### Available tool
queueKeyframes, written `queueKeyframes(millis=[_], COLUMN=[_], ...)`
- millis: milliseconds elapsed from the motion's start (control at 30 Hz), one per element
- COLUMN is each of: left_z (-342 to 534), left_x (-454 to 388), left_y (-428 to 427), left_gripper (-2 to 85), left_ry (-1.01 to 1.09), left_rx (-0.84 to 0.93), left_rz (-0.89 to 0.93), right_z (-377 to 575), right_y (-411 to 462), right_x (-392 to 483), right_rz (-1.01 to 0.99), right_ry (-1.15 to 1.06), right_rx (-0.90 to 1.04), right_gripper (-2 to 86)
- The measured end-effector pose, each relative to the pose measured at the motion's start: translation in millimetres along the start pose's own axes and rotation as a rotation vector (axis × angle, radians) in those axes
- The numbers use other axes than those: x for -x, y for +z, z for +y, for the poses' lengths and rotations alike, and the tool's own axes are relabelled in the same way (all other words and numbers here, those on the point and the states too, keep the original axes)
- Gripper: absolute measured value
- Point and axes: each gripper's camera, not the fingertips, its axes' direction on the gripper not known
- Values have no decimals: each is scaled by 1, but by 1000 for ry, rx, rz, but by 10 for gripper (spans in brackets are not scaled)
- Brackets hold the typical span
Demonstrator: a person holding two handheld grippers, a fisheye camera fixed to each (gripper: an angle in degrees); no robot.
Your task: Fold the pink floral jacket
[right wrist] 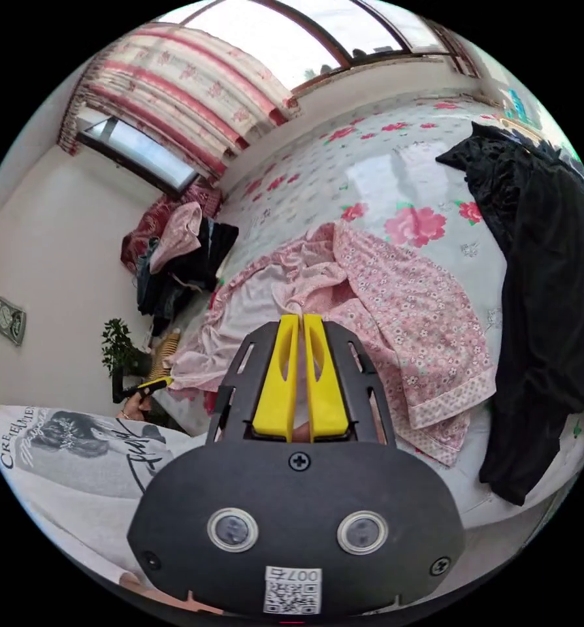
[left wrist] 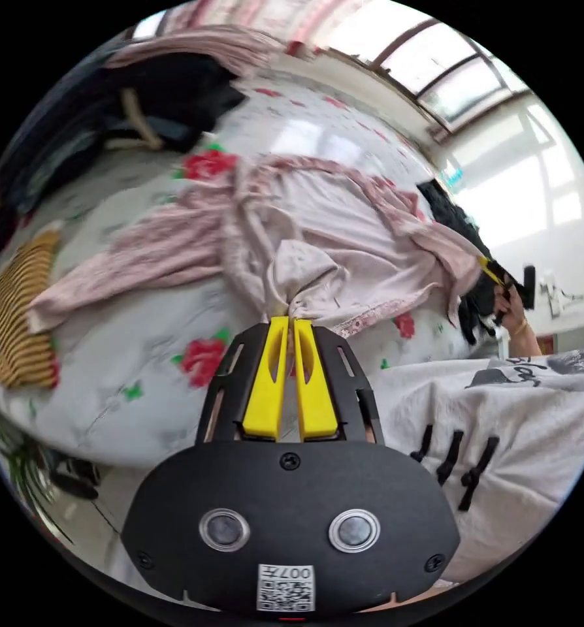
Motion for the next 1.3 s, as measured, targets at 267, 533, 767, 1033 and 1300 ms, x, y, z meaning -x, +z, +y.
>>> queueKeyframes(millis=[267,533,767,1033,1300], left_z=[61,126,87,59,122], left_x=[67,26,-32,-30,22], left_y=[-71,-35,44,130,37], left_gripper=[26,90,121,87,-8], left_ry=[-346,-363,-130,16,-19], left_rx=[-205,-144,1,172,-6], left_rz=[-114,-204,-128,-299,0], right_z=[22,98,147,173,190], right_y=[-32,98,219,255,145], right_x=[-33,69,88,100,85], right_rz=[435,370,342,539,470], right_ry=[251,-293,-404,-431,-264], right_rx=[-150,244,542,597,290], right_gripper=[22,60,81,20,-1])
